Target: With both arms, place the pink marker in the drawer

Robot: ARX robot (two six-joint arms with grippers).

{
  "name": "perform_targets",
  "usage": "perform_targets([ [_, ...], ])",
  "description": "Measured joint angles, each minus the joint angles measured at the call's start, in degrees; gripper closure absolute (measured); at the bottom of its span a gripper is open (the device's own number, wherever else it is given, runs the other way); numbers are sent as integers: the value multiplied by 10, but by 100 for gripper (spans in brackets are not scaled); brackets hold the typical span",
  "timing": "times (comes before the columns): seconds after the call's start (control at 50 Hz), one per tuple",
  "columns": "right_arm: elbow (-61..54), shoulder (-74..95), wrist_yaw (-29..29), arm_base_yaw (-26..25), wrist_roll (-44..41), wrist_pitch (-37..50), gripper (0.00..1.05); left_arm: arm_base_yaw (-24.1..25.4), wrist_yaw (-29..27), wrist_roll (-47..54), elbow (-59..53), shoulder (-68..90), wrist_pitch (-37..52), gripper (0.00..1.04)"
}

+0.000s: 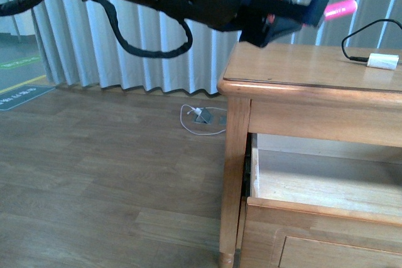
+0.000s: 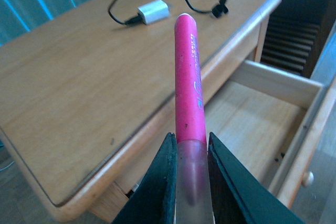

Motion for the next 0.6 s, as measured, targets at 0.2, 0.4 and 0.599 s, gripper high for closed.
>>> perform_targets([
  [0.2,0,0,0,0,0,0,8,-37,-22,43,17,82,-2,91],
  [0.4,0,0,0,0,0,0,8,-55,-41,42,86,179,-19,91],
  [0.599,0,0,0,0,0,0,8,-65,-53,41,137,233,-30,91],
])
